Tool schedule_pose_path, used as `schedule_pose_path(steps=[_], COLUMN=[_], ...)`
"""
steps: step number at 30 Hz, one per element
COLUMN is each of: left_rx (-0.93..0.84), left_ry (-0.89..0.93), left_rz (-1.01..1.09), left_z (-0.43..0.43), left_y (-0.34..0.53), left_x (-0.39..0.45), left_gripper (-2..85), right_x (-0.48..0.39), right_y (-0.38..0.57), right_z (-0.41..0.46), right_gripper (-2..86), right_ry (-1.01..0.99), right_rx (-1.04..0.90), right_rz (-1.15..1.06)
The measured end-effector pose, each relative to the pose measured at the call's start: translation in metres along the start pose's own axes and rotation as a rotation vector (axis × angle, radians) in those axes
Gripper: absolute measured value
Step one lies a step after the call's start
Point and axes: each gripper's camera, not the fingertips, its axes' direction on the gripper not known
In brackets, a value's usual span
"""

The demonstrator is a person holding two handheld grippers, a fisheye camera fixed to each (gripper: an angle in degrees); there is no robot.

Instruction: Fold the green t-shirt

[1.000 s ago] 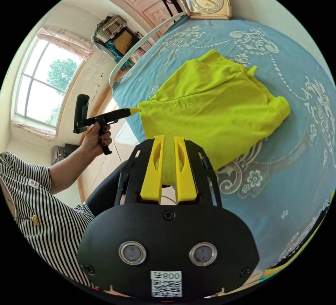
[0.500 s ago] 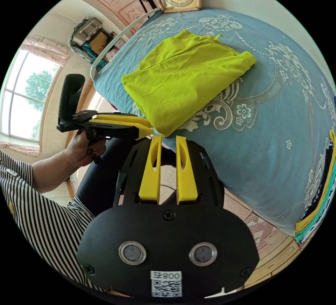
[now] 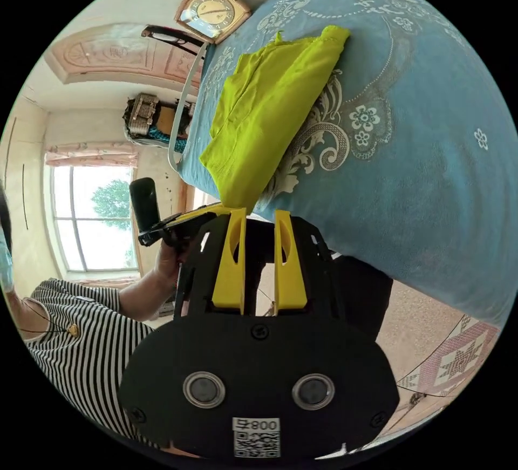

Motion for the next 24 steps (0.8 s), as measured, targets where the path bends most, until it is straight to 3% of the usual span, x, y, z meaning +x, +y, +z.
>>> schedule_pose_path(steps=[5,10,24], left_rx=[0.068,0.081,0.067], left_ry=[0.096,0.099,0.132], left_rz=[-0.062,-0.067,-0.088], left_z=[-0.006,-0.008,0.0], left_y=[0.008,0.013,0.026], left_x=[-0.015,-0.022,-0.041], left_gripper=[1.4,1.4,1.4], right_x=[0.066,0.107,0.17], right_y=[0.001,0.005,-0.014], right_z=[0.022,0.038,0.09], right_gripper=[9.1,9.8,8.5], right_ry=[-0.312,-0.474,-0.552], right_rx=[0.016,0.042,0.033], right_rz=[0.17,0.253,0.267])
